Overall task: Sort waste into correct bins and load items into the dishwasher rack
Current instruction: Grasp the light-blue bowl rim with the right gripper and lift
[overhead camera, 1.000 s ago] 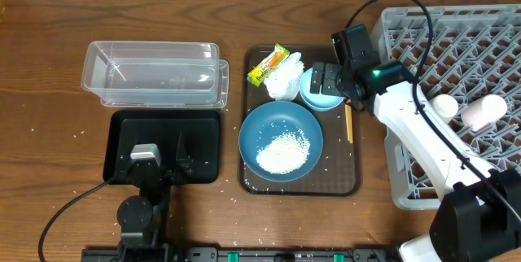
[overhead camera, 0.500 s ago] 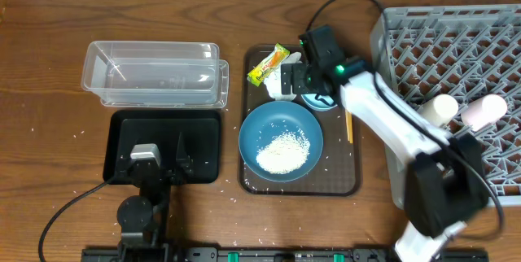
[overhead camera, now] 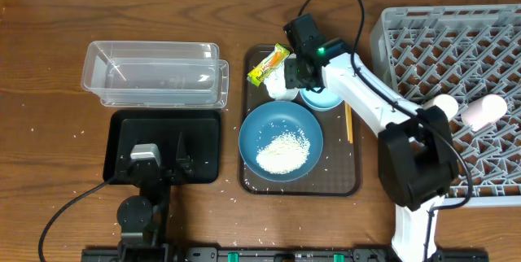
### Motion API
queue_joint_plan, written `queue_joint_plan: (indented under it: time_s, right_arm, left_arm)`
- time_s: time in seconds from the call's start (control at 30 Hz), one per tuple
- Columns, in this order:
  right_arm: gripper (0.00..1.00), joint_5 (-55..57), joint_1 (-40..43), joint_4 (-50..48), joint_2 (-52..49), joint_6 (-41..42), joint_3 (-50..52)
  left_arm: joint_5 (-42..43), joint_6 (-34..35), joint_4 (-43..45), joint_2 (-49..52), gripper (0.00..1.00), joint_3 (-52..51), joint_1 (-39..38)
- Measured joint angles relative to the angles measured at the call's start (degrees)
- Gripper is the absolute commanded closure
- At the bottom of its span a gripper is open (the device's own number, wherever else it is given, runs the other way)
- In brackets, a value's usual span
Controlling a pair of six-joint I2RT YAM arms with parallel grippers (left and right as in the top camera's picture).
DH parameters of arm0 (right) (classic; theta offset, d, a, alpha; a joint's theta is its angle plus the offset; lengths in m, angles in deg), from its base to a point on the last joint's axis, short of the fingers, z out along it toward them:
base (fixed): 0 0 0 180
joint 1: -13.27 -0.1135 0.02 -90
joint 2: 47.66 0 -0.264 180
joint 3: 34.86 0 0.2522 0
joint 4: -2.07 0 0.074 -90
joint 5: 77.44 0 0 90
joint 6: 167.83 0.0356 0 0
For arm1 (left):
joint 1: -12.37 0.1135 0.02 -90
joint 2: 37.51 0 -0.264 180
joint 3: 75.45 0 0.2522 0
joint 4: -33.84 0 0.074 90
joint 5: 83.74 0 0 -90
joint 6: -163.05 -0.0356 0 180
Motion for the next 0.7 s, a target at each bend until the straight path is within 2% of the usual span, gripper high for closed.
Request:
queue_joint_plan:
  time_s: [0.17, 0.33, 0.53, 0.7]
  right_arm:
    - [0.57, 0.39, -0.28, 1.18, -3.23, 0.72, 0.00]
    - [0.79, 0.59, -1.18, 1.25, -3.58, 1.25, -0.07]
    - [0.96, 0.50, -1.40, 4.04, -3.61, 1.53, -1.14]
    - [0.99, 0.74, -1.33, 9.49, -3.61, 1.92, -6.99]
  left_arm:
    - [0.00, 0.00, 0.00, 0.00, 0.04, 0.00, 0.00]
    - [0.00, 0.00, 0.00, 0.00, 0.03, 0.00, 0.00]
    - [-0.02, 0.02, 0.02, 0.00, 0.03, 0.00, 0.00]
    - [0.00, 0.00, 0.02, 0.00, 0.03, 0.00, 0.00]
